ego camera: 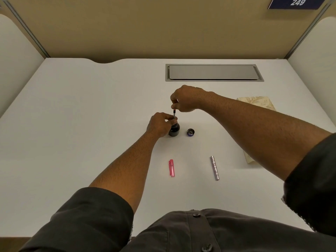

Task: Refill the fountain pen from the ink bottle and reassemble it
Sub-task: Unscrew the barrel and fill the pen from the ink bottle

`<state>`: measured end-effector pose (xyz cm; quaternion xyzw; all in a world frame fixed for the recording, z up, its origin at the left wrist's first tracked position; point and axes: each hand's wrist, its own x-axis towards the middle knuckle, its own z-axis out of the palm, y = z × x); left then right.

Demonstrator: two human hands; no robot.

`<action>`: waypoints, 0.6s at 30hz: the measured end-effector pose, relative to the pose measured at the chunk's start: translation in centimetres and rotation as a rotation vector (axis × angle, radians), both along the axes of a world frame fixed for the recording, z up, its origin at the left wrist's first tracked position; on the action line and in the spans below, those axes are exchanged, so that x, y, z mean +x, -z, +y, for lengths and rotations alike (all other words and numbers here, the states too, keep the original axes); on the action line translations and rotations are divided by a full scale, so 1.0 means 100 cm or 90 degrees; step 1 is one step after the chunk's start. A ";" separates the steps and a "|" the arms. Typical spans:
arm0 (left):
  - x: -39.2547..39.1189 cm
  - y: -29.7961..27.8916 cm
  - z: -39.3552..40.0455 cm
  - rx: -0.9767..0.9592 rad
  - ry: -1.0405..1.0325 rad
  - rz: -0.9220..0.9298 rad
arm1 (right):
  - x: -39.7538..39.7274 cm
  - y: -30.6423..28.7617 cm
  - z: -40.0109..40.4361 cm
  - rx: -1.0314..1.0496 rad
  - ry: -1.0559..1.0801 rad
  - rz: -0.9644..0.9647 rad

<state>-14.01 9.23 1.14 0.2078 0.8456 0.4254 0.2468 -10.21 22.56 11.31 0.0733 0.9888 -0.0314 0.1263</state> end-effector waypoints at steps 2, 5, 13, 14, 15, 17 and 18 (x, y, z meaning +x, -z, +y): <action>0.000 0.000 -0.001 0.004 0.001 0.000 | -0.001 0.000 -0.001 0.006 0.010 -0.006; 0.000 0.000 -0.001 0.006 0.001 -0.003 | -0.002 0.000 -0.002 0.012 0.022 -0.014; -0.001 0.000 -0.001 0.012 0.001 -0.009 | 0.000 0.001 0.002 -0.016 -0.008 0.013; 0.000 0.000 -0.001 0.010 0.003 -0.006 | 0.000 0.001 0.002 -0.018 -0.012 0.014; 0.000 -0.001 -0.001 0.008 0.004 -0.003 | 0.000 0.001 0.002 -0.016 -0.012 0.013; 0.000 -0.001 -0.001 0.006 0.003 -0.002 | 0.000 0.001 0.001 -0.009 -0.004 0.006; 0.000 -0.001 -0.001 0.007 0.002 -0.003 | 0.000 0.002 0.000 -0.002 0.003 0.003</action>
